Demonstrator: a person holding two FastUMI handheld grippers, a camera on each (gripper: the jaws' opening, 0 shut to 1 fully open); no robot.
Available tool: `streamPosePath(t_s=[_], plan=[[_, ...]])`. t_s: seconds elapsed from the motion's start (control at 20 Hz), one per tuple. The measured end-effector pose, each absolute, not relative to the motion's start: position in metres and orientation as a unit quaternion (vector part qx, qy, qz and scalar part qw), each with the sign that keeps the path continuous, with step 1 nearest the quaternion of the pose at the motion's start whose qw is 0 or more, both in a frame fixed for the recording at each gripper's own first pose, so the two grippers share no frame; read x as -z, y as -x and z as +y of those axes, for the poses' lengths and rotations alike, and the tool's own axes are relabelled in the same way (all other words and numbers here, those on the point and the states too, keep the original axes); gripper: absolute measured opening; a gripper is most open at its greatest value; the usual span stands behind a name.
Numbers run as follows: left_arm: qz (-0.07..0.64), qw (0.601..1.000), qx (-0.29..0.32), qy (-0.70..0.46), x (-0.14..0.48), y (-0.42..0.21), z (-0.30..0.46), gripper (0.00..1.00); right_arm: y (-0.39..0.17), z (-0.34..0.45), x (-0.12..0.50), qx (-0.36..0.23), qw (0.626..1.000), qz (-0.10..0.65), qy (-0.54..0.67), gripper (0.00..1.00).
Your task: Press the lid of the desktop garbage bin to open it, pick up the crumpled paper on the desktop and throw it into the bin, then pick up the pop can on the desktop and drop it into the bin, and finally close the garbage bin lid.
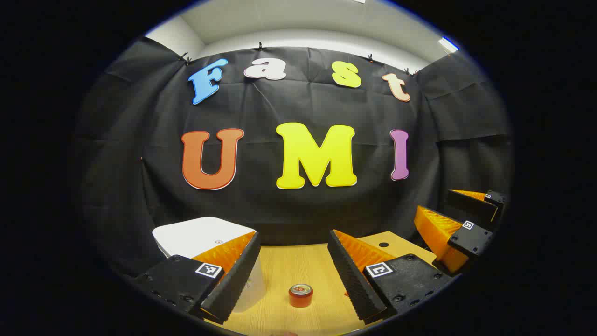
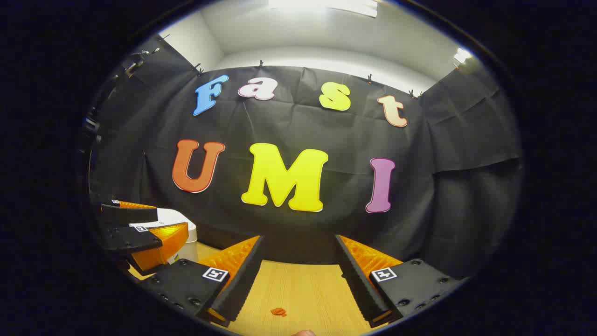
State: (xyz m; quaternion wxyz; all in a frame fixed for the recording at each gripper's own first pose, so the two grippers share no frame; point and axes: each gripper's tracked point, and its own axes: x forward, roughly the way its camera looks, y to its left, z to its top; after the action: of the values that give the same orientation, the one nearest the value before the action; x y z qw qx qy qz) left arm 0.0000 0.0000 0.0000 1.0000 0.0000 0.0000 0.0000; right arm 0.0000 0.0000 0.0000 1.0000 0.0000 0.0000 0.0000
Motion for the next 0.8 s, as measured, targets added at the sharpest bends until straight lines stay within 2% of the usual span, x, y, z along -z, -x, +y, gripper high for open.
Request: streamPosePath(t_s=[0.45,0.8], plan=[[0.005,1.000,0.007,-0.003,0.001,-0.003,0.015,0.95,-0.007,0.018,0.004,0.001,1.000,0.011,0.013,0.95],[0.003,1.000,-0.018,-0.002,0.001,-0.002,0.030,0.96,-0.012,0.029,0.005,-0.011,1.000,0.014,0.013,0.95]])
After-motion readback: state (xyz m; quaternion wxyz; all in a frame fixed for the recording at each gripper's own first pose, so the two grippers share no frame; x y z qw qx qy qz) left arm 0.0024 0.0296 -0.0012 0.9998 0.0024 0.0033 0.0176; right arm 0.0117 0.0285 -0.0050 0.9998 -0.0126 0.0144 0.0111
